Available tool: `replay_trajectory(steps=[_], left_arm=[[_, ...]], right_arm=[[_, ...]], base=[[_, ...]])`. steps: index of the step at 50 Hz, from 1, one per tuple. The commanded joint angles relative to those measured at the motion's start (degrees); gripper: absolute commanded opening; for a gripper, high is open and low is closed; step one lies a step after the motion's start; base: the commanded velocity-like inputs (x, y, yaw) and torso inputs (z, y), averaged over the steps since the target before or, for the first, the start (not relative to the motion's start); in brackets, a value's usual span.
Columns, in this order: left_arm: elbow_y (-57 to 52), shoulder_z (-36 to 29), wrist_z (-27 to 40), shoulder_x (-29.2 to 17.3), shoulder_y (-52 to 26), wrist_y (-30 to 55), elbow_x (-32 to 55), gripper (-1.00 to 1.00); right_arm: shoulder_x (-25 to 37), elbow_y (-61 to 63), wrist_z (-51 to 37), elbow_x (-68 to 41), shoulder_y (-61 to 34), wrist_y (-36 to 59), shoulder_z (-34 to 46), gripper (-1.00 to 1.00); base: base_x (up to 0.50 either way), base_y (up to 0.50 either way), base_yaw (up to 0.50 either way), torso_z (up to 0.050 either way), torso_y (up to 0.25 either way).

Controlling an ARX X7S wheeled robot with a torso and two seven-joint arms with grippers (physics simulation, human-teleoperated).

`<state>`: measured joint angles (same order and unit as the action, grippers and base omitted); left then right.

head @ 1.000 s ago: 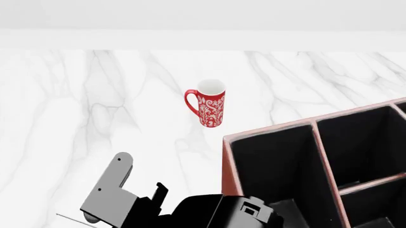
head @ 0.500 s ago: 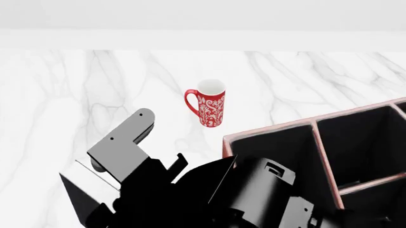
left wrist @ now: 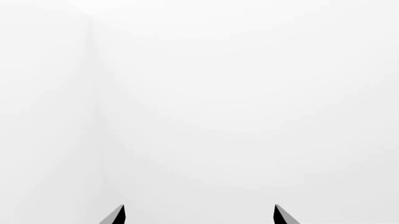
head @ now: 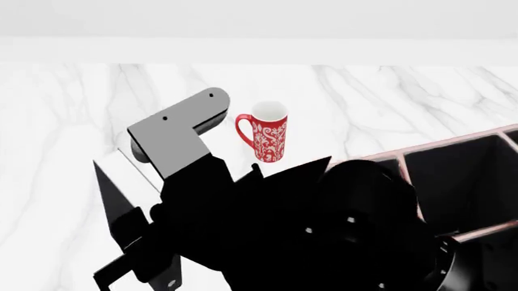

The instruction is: Pick up the book and place it in the left compartment of the caddy.

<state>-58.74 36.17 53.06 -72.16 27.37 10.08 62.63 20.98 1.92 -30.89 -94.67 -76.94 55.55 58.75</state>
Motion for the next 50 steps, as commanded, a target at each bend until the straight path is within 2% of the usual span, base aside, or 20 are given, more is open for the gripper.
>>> replay_trajectory(steps=[1, 32, 50], left_arm=[[-0.09, 0.22, 0.05, -0.02, 0.18, 0.02, 0.1, 1.0], [0.35, -1.21, 0.23, -0.35, 0.02, -0.65, -0.75, 1.0], [0.13, -1.31, 0.45, -0.45, -0.11, -0.43, -0.8, 1.0]], right_arm=[[1.68, 2.57, -6.23, -4.32, -2.66, 0.82, -4.83, -1.0], [7.52, 11.18, -19.67, -19.22, -7.68, 0.27, -9.24, -1.0], [10.64, 14.42, -21.63, -23.3, -12.05, 1.1, -11.06, -1.0]], base=[[0.0, 0.0, 0.0, 0.0, 0.0], [0.0, 0.0, 0.0, 0.0, 0.001], [0.0, 0.0, 0.0, 0.0, 0.001]])
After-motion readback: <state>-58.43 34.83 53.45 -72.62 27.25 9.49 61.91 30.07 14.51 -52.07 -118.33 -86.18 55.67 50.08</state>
